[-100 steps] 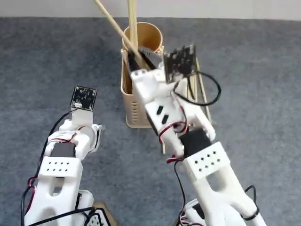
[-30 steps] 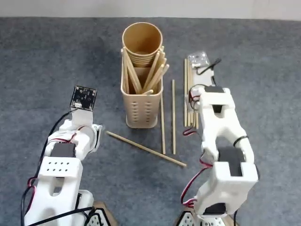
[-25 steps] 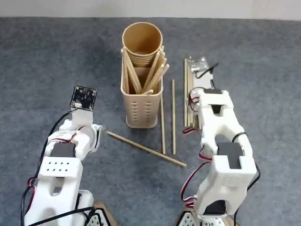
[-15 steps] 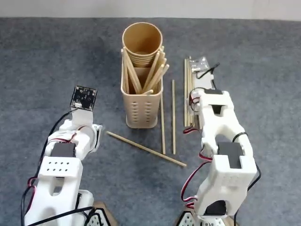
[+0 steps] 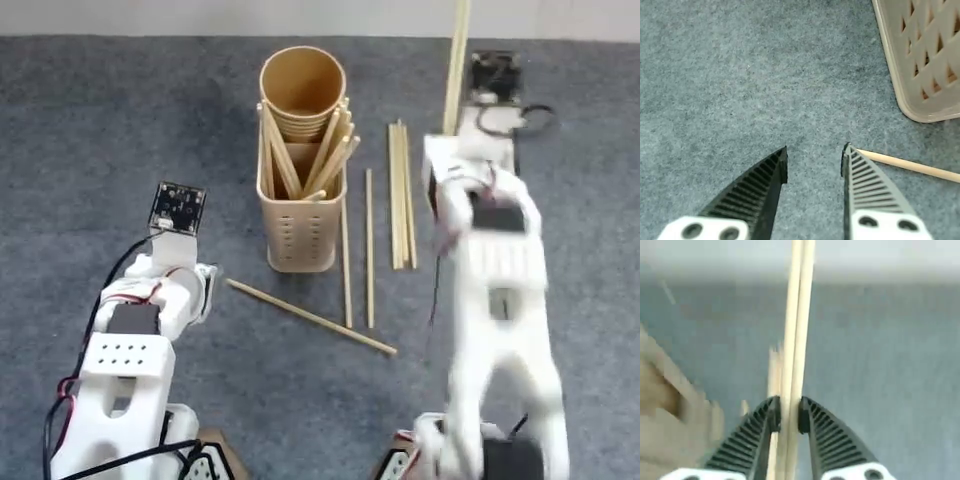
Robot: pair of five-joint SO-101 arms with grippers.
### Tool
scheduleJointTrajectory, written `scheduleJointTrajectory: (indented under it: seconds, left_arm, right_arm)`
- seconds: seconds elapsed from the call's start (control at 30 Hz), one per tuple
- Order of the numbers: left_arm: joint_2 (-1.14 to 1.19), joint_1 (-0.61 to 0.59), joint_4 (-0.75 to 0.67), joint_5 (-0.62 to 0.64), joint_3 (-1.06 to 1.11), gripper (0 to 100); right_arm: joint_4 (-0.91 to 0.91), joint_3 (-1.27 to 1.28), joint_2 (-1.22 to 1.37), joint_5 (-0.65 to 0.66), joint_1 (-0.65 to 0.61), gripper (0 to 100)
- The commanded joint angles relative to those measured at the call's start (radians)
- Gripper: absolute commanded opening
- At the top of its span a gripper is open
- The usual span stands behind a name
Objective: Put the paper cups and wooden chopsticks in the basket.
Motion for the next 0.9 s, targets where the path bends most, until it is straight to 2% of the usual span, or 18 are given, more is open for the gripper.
scheduleJointTrajectory:
  seconds: [0.0, 0.1, 0.27, 0.4, 0.57, 0.8, 0.87]
  left_arm:
    - [-0.018, 0.008, -0.017, 0.0, -0.004, 20]
    - [-0.018, 0.008, -0.017, 0.0, -0.002, 20]
    - [-0.018, 0.008, -0.051, 0.0, 0.016, 20]
    - [-0.018, 0.008, -0.078, 0.0, 0.031, 20]
    - [-0.018, 0.008, -0.078, 0.0, 0.031, 20]
    - [-0.018, 0.008, -0.08, 0.0, 0.031, 20]
    - [-0.018, 0.008, -0.08, 0.0, 0.031, 20]
  right_arm:
    - [-0.111, 0.085, -0.341, -0.038, -0.116, 0.5]
    - [-0.189, 0.136, -0.446, -0.051, -0.225, 0.5]
    - [-0.433, 0.148, -0.464, -0.051, -0.346, 0.5]
    - [-0.483, 0.183, -0.441, -0.08, -0.414, 0.5]
    - [-0.483, 0.197, -0.332, -0.204, -0.427, 0.5]
    - [-0.595, 0.197, -0.134, -0.206, -0.421, 0.9]
    - [-0.593, 0.197, -0.127, -0.206, -0.421, 4.4]
